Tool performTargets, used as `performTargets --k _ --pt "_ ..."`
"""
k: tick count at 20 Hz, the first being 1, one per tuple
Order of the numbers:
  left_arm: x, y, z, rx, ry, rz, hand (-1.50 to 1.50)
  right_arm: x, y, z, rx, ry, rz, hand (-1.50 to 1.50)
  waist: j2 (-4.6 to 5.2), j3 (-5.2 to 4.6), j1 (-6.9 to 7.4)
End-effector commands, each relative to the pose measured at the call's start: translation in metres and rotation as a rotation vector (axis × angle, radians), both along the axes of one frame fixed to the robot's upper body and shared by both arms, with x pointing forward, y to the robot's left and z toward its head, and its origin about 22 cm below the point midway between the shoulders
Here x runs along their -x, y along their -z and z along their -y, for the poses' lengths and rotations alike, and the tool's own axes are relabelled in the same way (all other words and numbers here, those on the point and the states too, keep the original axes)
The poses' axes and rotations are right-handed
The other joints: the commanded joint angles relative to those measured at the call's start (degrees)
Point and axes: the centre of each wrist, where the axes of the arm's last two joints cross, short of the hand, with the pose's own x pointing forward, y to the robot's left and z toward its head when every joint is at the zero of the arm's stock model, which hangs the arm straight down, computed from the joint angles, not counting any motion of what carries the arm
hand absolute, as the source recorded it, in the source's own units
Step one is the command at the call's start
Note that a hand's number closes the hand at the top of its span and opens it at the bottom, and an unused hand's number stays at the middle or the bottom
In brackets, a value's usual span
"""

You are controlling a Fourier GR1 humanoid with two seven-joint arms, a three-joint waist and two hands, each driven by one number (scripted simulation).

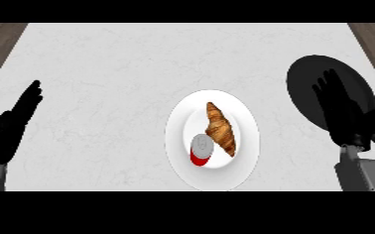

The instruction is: Pick the can from the plate and place it in the pan

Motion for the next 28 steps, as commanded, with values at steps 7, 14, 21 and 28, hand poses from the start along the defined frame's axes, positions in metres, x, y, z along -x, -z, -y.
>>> performTargets --k 7,14,21,28 --pt "-0.044 -0.022 0.078 0.266 0.081 0.17 0.0 -0.014 -0.008 -0.131 0.126 -0.933 0.113 1.5 -0.91 -0.53 3.71" --pt "-0.044 -0.032 0.077 0.279 -0.005 0.175 0.0 0.019 -0.026 -0.063 0.499 -0.609 0.475 -1.5 -1.91 -0.54 -0.46" --pt "-0.046 -0.015 0.099 0.292 0.022 0.173 0.0 0.004 -0.128 -0.03 0.797 -0.795 0.392 -1.5 -1.7 -0.71 0.2" --pt "-0.047 -0.038 0.104 0.289 0.018 0.169 0.0 0.003 -0.192 -0.048 0.905 -0.865 0.301 -1.5 -1.55 -0.58 0.94"
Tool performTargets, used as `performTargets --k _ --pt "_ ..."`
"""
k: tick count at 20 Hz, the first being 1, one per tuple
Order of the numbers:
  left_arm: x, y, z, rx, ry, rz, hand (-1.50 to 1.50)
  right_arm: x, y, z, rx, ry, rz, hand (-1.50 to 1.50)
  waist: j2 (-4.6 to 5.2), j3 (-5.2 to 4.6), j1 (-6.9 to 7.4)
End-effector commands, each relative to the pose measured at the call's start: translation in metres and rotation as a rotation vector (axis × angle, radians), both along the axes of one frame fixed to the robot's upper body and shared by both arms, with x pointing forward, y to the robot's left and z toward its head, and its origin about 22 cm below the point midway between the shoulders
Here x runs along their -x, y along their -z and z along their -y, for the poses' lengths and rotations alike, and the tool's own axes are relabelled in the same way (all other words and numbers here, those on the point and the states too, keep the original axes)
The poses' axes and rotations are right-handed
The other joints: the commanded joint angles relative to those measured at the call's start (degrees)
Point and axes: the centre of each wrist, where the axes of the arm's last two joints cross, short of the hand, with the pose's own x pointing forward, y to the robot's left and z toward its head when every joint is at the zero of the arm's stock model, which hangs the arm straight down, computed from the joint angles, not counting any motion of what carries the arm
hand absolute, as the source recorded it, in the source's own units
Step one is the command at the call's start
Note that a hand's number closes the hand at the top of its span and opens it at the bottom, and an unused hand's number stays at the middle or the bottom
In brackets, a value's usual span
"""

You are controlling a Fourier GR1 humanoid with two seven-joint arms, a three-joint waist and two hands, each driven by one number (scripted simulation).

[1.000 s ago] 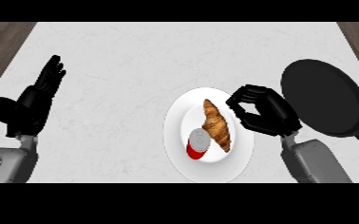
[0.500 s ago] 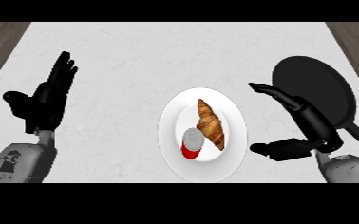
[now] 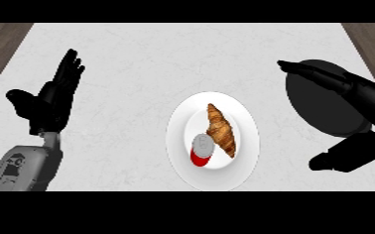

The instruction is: Pick the can from the plate and place it in the pan

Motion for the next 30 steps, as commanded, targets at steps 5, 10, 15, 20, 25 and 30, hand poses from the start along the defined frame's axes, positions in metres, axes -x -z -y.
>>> performTargets --k 5,10,15,20,25,30 --pt "0.008 0.024 -0.003 0.0 -0.01 -0.01 0.0 0.007 -0.056 -0.064 0.098 -0.01 0.074 -1.5 0.15 0.02 0.48" --pt "0.003 0.016 -0.004 0.003 -0.002 0.0 0.0 -0.001 -0.037 -0.086 0.083 -0.05 0.004 -1.5 0.21 0.08 0.4" --pt "0.0 0.019 0.02 -0.009 0.007 -0.005 0.0 0.002 -0.05 -0.118 0.077 -0.165 -0.061 -1.5 0.2 0.06 0.27" --pt "0.01 0.01 0.001 0.005 0.003 0.012 0.0 0.008 -0.026 -0.134 0.184 -0.118 -0.099 -1.5 0.16 0.08 0.5" --pt "0.008 -0.003 0.008 -0.003 0.014 -0.005 0.0 0.008 -0.005 -0.13 0.196 -0.06 -0.135 -1.5 0.16 0.11 0.41" --pt "-0.003 -0.005 0.016 0.012 0.004 0.005 0.0 0.008 -0.005 -0.136 0.256 0.025 -0.129 -1.5 0.16 0.1 0.27"
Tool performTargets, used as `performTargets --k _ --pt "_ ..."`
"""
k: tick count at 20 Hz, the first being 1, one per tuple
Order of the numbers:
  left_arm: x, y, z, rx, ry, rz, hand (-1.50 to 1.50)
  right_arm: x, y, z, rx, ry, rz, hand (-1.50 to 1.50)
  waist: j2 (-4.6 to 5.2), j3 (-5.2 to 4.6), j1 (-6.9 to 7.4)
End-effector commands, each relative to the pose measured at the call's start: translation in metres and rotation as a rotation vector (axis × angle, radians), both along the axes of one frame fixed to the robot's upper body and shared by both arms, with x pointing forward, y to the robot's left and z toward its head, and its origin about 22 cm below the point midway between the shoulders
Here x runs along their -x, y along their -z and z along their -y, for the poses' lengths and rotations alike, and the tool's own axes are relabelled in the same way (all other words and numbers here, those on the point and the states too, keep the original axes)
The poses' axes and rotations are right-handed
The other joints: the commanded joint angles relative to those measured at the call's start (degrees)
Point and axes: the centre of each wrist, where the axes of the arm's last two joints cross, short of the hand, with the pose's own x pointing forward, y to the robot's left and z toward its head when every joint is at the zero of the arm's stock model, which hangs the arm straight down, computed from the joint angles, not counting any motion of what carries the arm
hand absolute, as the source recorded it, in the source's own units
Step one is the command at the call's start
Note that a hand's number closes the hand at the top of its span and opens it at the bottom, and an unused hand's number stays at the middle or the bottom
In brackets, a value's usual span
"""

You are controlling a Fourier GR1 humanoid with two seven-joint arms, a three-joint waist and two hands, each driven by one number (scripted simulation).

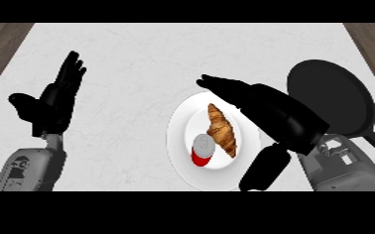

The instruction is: Pick the can from the plate and place it in the pan

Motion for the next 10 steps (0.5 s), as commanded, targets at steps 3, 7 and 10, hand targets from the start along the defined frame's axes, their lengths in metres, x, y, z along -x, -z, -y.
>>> performTargets --k 3,7,10 --pt "0.01 0.001 -0.004 0.001 0.009 0.004 0.0 -0.007 0.017 -0.02 0.084 0.03 -0.038 -1.5 0.0 0.0 0.24" --pt "0.014 0.016 0.002 0.003 -0.004 -0.012 0.0 -0.013 0.034 -0.021 0.088 -0.01 -0.067 -1.5 0.03 0.0 0.16" --pt "-0.01 -0.017 0.0 -0.006 -0.008 -0.001 0.0 -0.025 0.044 -0.01 0.109 -0.063 -0.102 -1.5 0.07 0.01 0.04"
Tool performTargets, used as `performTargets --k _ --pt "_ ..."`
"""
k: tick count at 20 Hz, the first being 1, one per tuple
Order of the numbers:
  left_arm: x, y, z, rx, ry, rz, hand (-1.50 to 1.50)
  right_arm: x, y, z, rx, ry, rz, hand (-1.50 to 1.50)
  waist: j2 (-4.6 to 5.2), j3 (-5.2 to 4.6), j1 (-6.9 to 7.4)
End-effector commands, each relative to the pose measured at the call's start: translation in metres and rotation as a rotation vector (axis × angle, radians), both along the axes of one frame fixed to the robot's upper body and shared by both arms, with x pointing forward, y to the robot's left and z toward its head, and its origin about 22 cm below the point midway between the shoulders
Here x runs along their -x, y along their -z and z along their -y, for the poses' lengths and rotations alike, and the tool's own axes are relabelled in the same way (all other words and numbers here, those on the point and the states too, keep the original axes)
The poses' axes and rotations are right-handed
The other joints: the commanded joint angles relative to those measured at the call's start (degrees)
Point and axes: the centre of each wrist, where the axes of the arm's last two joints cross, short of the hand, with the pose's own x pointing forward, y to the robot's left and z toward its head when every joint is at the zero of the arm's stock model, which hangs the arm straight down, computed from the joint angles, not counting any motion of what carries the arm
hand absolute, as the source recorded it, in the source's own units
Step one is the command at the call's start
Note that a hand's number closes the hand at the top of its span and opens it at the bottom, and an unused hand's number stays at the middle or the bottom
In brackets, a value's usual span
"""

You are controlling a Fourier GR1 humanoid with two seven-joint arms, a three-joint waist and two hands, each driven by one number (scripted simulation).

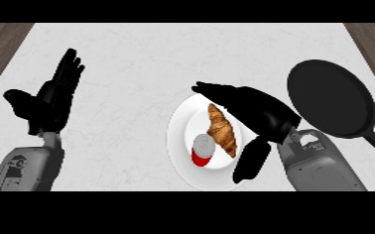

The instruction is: Pick the can from the plate and place it in the pan

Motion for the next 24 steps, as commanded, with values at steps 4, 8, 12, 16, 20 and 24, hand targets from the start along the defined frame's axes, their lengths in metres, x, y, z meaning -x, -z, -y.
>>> performTargets --k 4,8,12,16,20,24 --pt "-0.017 -0.01 0.011 -0.002 0.004 0.001 0.0 -0.003 0.019 -0.011 0.064 -0.067 -0.032 -1.5 0.03 0.01 -0.12" --pt "0.0 0.017 0.007 0.012 -0.003 -0.016 0.0 0.016 0.027 -0.027 0.101 -0.09 -0.021 -1.5 -0.01 0.0 -0.12" --pt "0.006 -0.01 0.012 0.001 -0.012 0.014 0.0 0.004 0.037 -0.027 0.169 -0.091 -0.031 -1.5 -0.05 0.01 0.12" --pt "0.014 0.016 -0.011 0.005 0.013 -0.01 0.0 0.008 0.033 -0.041 0.28 -0.078 0.022 -1.5 -0.04 -0.01 0.2" --pt "0.015 0.009 -0.009 -0.005 0.007 0.003 0.0 0.011 0.041 -0.033 0.331 -0.083 -0.003 -1.5 -0.07 0.0 0.02" --pt "0.003 0.029 0.0 0.004 0.005 -0.008 0.0 -0.014 0.047 -0.042 0.309 -0.071 -0.029 -1.5 0.06 0.0 0.02"
